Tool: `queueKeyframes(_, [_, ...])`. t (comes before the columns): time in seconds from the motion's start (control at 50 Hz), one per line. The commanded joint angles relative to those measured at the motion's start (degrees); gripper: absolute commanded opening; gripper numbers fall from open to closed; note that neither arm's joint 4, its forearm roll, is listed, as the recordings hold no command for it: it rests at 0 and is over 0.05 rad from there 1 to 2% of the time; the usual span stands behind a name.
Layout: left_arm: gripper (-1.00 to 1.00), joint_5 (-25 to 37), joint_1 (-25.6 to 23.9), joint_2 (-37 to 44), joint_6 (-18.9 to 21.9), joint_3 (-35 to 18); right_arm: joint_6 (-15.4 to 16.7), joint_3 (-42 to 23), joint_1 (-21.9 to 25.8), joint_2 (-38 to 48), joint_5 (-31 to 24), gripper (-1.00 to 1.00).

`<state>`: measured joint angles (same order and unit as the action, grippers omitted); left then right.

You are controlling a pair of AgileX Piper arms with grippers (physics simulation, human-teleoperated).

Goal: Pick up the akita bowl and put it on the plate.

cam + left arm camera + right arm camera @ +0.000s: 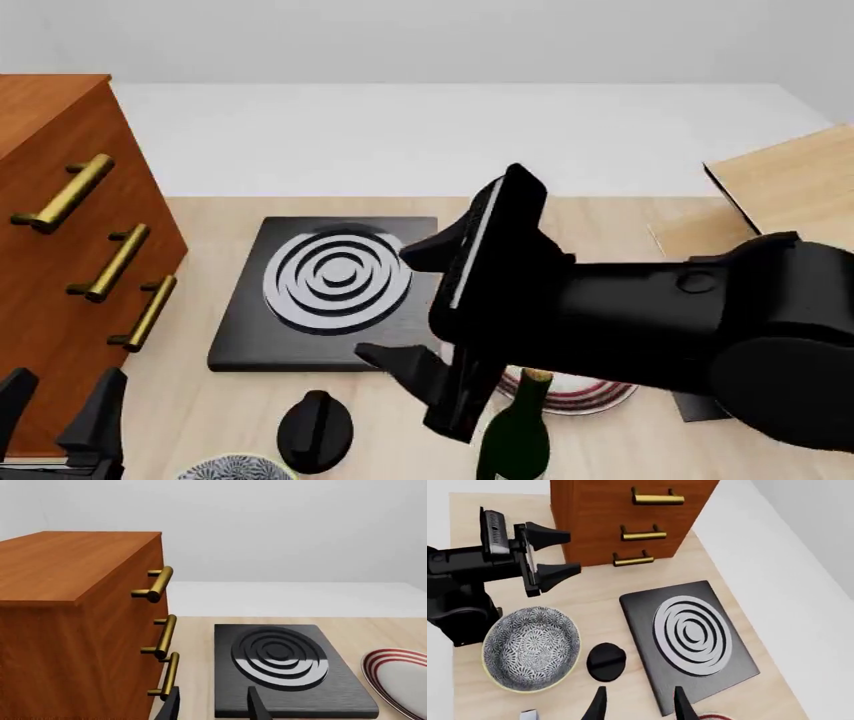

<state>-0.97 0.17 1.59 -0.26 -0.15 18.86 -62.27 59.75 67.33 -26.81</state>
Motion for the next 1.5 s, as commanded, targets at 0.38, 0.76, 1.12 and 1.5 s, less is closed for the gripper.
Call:
queueKeyframes(0.38, [1.00,-0.2,0.0,0.1,0.0,0.1,-6.8,-1.3,7.1,16.6,7.0,1.00])
queueKeyframes(0.76, [1.00,0.3,-0.2,-0.3,0.0,0.1,-12.4,-2.4,8.5,25.9,12.6,1.00])
queueKeyframes(1.12, [1.00,0.1,-0.2,-0.1,0.0,0.0,-16.9,-2.8,7.9,32.6,16.3,1.00])
queueKeyframes(1.5, [1.00,-0.1,-0.2,0.1,0.0,0.0,-20.1,-1.0,9.0,37.4,20.4,1.00])
